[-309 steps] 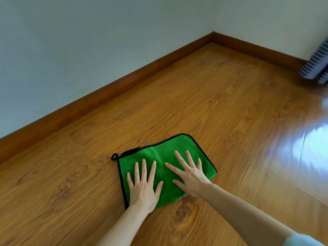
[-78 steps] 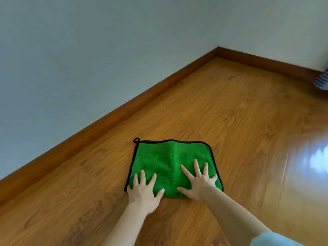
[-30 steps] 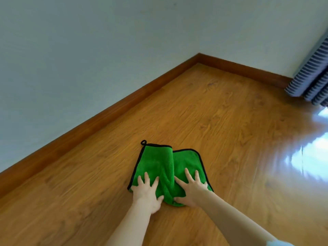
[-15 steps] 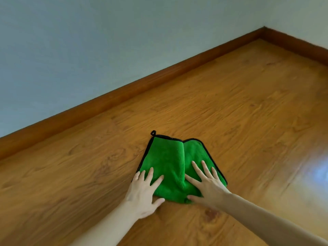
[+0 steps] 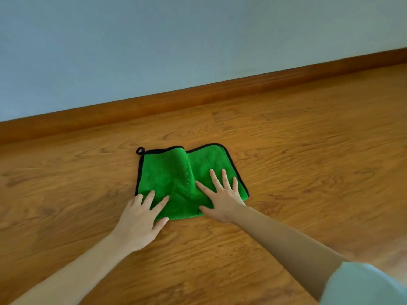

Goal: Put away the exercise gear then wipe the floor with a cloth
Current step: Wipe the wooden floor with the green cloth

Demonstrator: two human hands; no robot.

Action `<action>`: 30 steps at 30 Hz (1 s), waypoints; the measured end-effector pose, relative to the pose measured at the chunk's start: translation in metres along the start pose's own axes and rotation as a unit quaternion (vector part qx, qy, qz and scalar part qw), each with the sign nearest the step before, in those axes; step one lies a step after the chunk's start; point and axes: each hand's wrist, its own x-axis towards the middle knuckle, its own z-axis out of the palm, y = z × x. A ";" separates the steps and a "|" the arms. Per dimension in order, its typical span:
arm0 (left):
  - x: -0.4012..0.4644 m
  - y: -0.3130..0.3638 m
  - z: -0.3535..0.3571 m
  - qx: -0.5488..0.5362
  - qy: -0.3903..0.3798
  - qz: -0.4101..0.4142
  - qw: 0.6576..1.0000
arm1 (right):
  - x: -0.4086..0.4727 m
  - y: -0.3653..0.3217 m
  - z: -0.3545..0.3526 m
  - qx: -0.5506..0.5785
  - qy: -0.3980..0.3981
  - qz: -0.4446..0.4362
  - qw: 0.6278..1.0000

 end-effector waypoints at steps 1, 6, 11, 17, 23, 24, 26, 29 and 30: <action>-0.011 -0.003 0.012 -0.010 0.003 0.002 1.000 | -0.006 -0.004 0.005 -0.007 0.003 -0.015 1.000; -0.067 0.013 0.033 -0.058 0.032 0.043 0.997 | -0.060 -0.013 0.037 -0.030 0.020 -0.077 0.996; -0.109 0.042 0.052 -0.110 0.050 0.050 0.991 | -0.122 -0.024 0.078 -0.061 0.059 -0.084 0.993; -0.130 0.059 0.087 -0.075 0.013 0.073 0.994 | -0.164 -0.059 0.120 -0.060 0.064 -0.117 0.989; -0.124 0.042 0.090 -0.071 0.032 0.078 0.994 | -0.146 -0.086 0.111 -0.035 0.018 -0.110 0.993; -0.117 0.037 0.086 -0.072 0.035 0.077 0.994 | -0.138 -0.086 0.104 -0.024 -0.001 -0.105 0.994; -0.101 0.026 0.077 -0.073 0.033 0.064 0.995 | -0.119 -0.088 0.081 -0.013 0.013 -0.091 0.996; -0.066 0.005 0.057 -0.065 0.031 0.030 0.997 | -0.082 -0.087 0.051 -0.013 -0.024 -0.080 0.996; -0.053 -0.002 0.048 -0.065 0.034 0.024 0.997 | -0.069 -0.086 0.040 -0.001 -0.042 -0.065 0.997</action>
